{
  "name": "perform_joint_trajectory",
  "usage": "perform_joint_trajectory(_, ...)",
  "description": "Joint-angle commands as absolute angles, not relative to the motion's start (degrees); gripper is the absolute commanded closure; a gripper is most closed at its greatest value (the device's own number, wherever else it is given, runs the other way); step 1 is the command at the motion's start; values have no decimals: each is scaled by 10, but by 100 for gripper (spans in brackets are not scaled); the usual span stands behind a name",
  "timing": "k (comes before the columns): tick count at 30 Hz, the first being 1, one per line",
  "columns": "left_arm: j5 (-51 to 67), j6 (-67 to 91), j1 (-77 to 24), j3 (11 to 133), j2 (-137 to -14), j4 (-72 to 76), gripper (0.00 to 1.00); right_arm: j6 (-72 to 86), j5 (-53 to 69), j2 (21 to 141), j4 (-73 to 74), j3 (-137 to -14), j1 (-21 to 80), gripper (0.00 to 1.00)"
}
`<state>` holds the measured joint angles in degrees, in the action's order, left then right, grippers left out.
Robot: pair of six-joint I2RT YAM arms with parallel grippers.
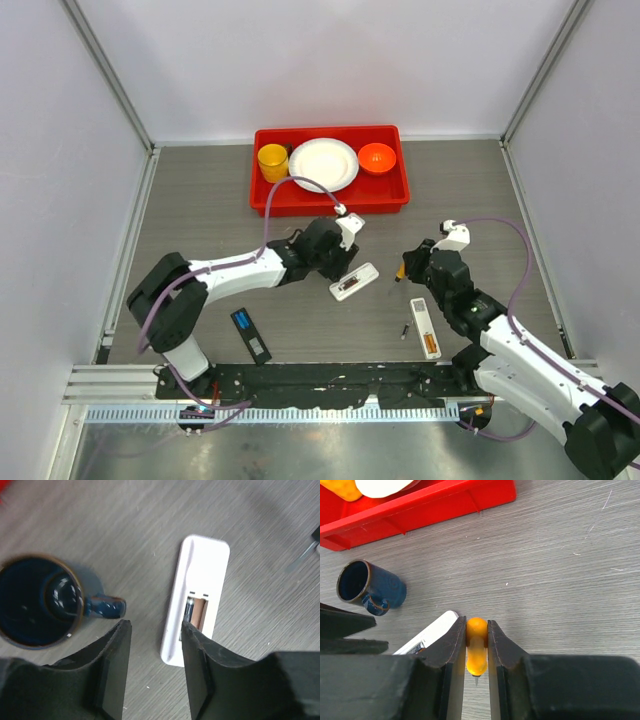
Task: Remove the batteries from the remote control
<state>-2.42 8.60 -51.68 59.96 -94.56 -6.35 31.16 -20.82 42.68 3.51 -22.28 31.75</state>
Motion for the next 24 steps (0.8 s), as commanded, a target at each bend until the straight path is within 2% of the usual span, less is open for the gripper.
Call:
perform_joint_trajectory(1,62,103,-498,582,-967,-36,51,301,-208,431,4,-248,316,99)
perform_joint_trajectory(8,133,132,-474,591,-1017,-27,37,308,-205,438,-18,-238,316,99)
perform_joint_trajectory(11,149,141,-469,602,-1037,-36,34,308,-202,443,-19,-236,317,99)
perform_joint_trajectory(18,242,163,-465,623,-1070,-39,35,311,-197,453,-33,-234,316,99)
perform_joint_trajectory(24,266,177,-464,623,-1078,-26,36,316,-185,454,-39,-240,316,99)
